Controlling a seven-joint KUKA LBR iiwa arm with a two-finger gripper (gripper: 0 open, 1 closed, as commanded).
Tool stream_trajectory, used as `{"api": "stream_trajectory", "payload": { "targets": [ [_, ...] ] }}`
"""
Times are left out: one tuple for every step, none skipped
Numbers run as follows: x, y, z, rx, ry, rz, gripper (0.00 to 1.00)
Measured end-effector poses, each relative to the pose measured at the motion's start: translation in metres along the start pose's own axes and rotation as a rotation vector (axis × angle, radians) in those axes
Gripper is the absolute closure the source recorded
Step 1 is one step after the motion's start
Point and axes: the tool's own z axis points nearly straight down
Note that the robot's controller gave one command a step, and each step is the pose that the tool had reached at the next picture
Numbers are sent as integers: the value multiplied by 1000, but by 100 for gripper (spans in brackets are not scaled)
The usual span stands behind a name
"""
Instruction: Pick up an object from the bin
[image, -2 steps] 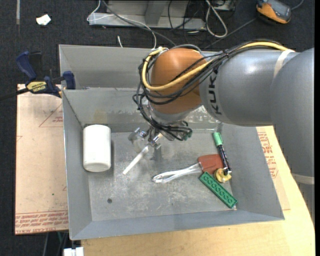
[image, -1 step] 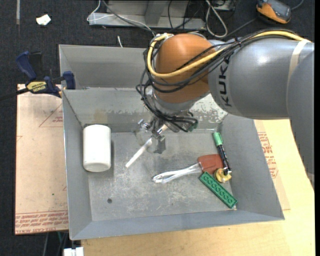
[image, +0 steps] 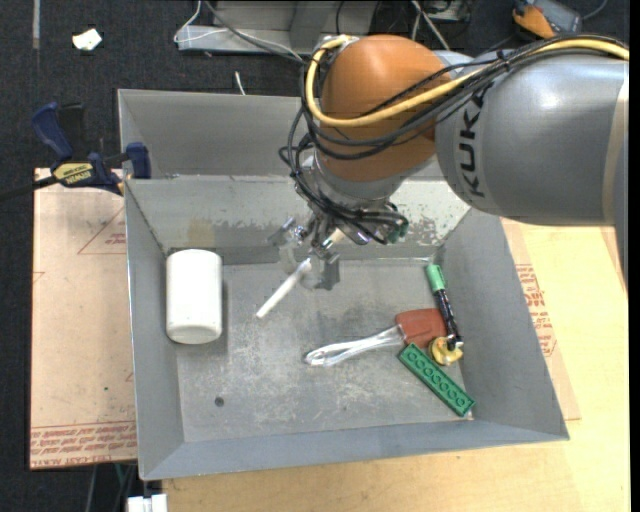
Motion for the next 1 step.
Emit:
{"api": "stream_trajectory", "payload": {
  "targets": [
    [-1,0,-13,1,-3,2,100]
  ]
}}
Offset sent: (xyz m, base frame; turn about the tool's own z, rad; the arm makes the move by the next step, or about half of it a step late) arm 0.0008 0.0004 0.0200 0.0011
